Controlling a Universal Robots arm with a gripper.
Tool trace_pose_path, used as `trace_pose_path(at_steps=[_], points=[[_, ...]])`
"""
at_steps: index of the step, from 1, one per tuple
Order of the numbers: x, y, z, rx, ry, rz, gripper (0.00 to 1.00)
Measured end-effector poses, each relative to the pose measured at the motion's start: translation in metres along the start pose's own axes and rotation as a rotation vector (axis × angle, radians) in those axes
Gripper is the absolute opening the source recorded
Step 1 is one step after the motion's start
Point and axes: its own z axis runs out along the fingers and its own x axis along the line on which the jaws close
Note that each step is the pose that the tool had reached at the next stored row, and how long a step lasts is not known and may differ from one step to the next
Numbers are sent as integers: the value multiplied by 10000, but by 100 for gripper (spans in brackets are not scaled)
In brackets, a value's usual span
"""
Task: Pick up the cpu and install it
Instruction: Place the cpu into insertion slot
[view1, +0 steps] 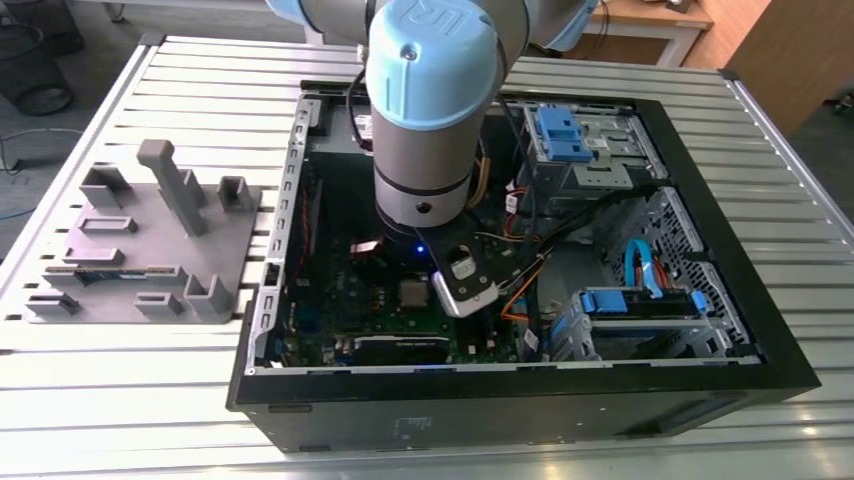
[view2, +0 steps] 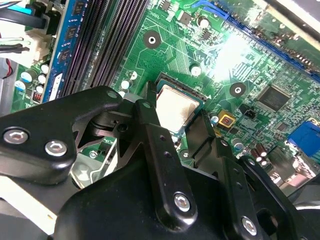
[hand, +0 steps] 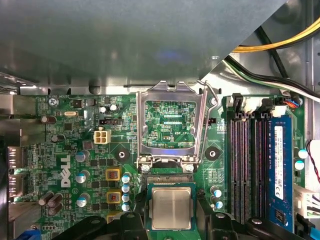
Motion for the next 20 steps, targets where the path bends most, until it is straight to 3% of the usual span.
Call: trace_pose_path(at_steps=[20], points=[[10, 0, 19, -3, -1, 1, 47]])
